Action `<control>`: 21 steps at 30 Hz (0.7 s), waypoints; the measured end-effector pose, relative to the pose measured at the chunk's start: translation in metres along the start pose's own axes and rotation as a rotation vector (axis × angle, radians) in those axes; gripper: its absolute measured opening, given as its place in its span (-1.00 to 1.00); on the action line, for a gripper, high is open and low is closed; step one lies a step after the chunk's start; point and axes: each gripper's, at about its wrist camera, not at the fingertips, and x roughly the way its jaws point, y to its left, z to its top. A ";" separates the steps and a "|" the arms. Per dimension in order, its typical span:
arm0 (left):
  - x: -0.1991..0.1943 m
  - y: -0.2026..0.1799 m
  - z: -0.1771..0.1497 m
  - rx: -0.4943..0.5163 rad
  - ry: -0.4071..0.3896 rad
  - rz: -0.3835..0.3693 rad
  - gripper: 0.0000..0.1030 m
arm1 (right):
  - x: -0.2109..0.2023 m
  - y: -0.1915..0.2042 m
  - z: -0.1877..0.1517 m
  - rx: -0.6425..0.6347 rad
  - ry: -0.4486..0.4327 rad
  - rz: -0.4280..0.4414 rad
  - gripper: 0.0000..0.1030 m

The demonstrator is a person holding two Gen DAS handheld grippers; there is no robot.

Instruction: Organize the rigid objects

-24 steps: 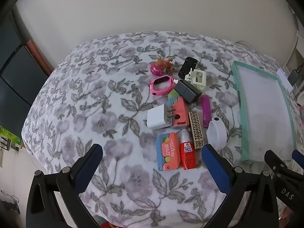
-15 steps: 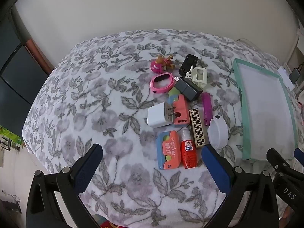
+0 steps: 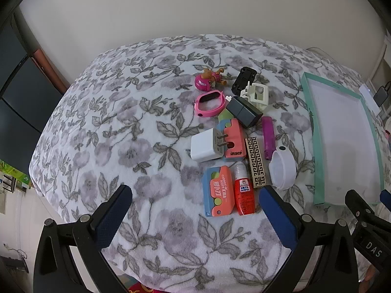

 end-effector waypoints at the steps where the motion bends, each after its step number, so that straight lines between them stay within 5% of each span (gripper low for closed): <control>1: 0.000 0.000 0.000 0.000 0.001 0.000 1.00 | 0.000 0.000 0.000 -0.001 0.000 -0.001 1.00; 21: 0.001 0.000 0.000 0.001 0.005 0.003 1.00 | 0.001 -0.001 0.000 -0.017 0.003 -0.010 1.00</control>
